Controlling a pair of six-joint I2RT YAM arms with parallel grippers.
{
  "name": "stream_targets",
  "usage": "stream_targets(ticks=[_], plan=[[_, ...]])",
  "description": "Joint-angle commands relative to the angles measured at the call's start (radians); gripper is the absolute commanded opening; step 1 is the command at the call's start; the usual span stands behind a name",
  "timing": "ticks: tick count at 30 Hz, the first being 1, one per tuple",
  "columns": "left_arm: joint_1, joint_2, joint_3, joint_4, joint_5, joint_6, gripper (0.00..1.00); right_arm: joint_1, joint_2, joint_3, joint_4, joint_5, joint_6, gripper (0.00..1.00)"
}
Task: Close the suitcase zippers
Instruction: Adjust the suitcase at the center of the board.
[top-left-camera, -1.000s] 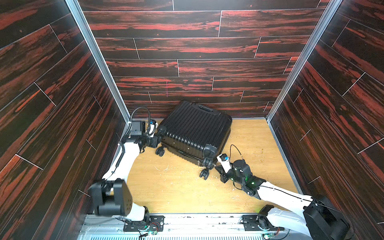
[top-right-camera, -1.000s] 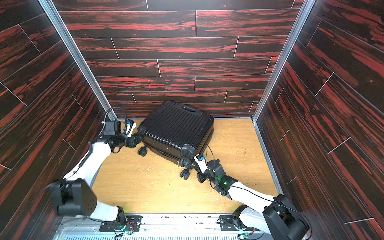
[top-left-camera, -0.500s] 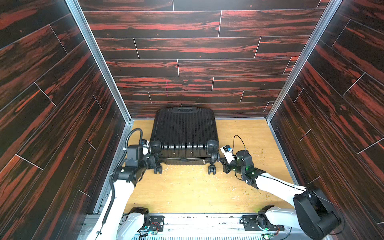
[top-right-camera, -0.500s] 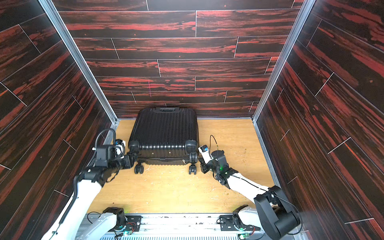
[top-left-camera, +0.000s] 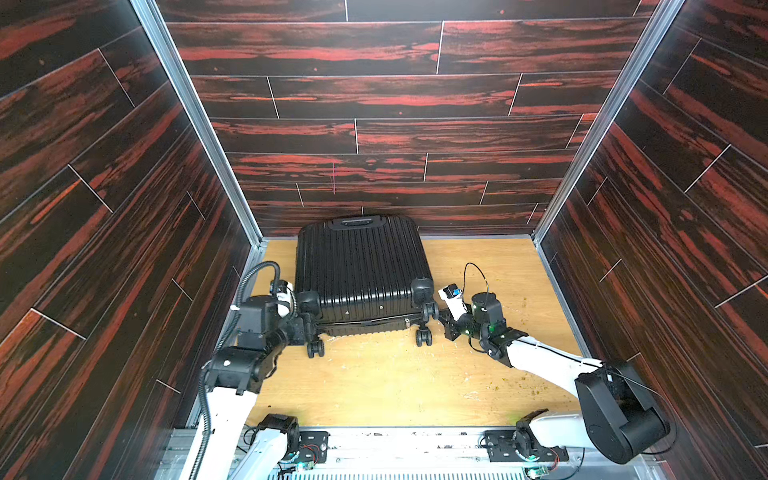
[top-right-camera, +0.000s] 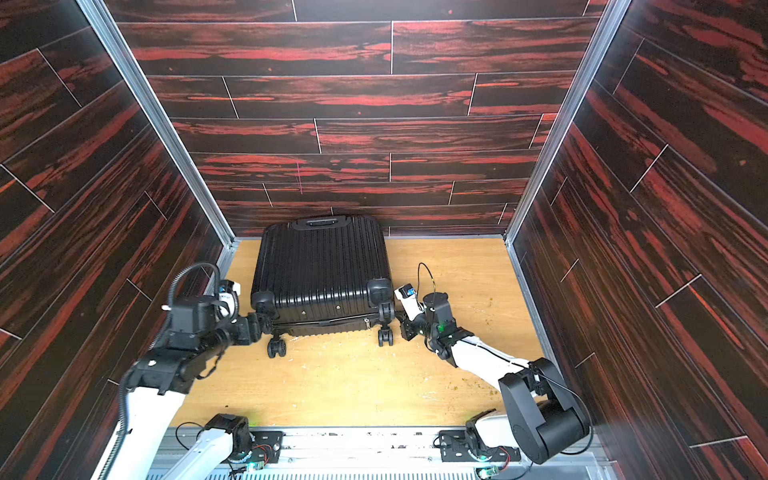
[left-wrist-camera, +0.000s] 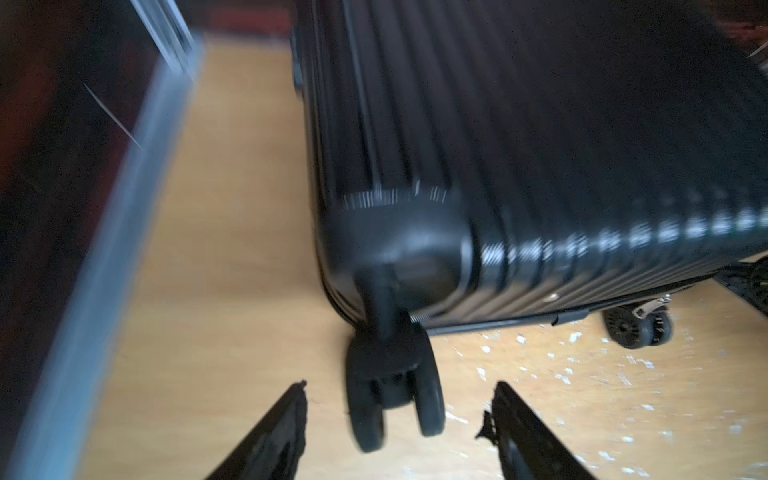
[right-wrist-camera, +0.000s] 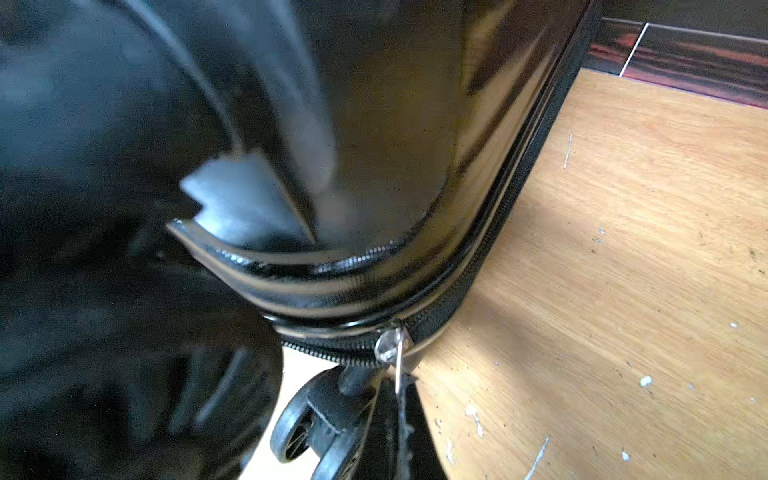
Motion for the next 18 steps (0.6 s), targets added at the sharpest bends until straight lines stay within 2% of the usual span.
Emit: stream_targets(ticks=[1, 4, 8, 13, 18], plan=[[-0.005, 0.053, 0.085, -0.081, -0.014, 0.152, 0.72, -0.003, 0.019, 0.014, 0.023, -0.019, -0.001, 0.00], [-0.023, 0.123, 0.153, -0.090, 0.033, 0.184, 0.71, -0.003, 0.018, 0.012, 0.023, -0.019, 0.002, 0.00], [-0.092, 0.203, 0.247, -0.077, 0.079, 0.197, 0.70, -0.005, 0.019, 0.018, 0.013, -0.019, 0.002, 0.00], [-0.259, 0.327, 0.360, -0.078, 0.063, 0.241, 0.70, -0.006, 0.024, 0.025, 0.009, -0.021, -0.001, 0.00], [-0.433, 0.466, 0.460, -0.091, -0.014, 0.361, 0.70, -0.008, 0.028, 0.030, 0.006, -0.026, 0.002, 0.00]])
